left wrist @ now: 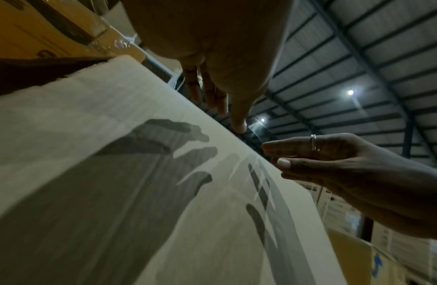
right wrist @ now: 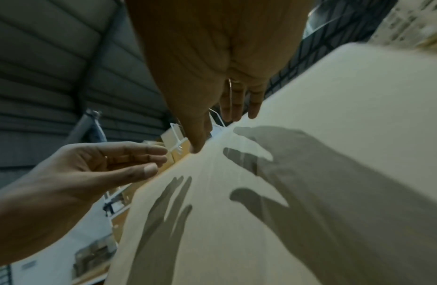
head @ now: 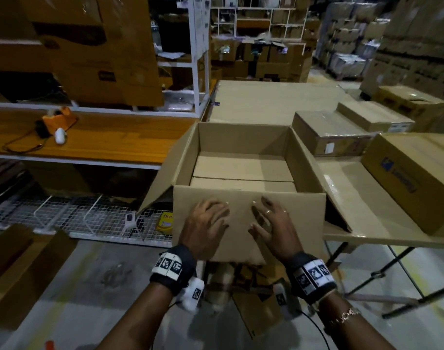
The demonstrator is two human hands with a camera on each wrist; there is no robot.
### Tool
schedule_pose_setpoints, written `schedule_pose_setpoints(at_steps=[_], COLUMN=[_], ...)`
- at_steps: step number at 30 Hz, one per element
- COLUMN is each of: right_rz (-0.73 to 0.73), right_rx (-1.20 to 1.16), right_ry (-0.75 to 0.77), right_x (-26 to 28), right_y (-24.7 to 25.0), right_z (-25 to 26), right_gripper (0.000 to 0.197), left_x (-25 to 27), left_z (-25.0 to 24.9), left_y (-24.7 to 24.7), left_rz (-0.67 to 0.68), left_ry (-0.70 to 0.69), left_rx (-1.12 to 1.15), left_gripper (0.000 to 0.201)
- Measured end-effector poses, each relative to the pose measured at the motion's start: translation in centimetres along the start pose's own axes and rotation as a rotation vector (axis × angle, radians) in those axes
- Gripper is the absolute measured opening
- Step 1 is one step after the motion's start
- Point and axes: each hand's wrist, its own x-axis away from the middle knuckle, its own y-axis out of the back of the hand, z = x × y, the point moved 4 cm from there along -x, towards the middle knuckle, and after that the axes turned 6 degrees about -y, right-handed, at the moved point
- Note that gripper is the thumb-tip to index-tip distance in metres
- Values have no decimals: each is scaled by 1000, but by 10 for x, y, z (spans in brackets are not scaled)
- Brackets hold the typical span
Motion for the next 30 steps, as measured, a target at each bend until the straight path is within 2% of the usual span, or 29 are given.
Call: schedule_pose_setpoints(at_steps=[2,4,7,9,11,15,18,22,26,30], right_rz=[-36,-40,23,66,96,127,82,20,40,43], right_rx=[-28,-56,-116,-153,-151,-151,-92,-51,-64,-52], right_ry=[38,52,64,64,82,151,192,202,219,165], right_x=[-33,-64,-97,-109,-114,-115,-120,-117,-108,-96], right_y=[4,2,-11,-20,-25,-32,-42,-51,-35,-10], right_z=[15,25,30,30,33,34,32,29,23,-16], right_gripper=[52,46,38,31,23,19,18,16,21,30], left_x=[-24,-43,-59,-62,-61,-58,-57,-54,-55,-70], left_z=[16,35,61,71,75,76,82,87,74,50], left_y=[11,13,8,6,6,6,-2,-7,-9,-42], left_rz=[-52,-32,109,205,243,150,54,12,91,244], left_ry=[75,126,234,275,250,204,187,200,178,157], left_rx=[-14,-43,-59,-44,-45,-65,-81,-83,-118,-68], left_gripper=[30,31,28,40,49,23,29,30,24,32])
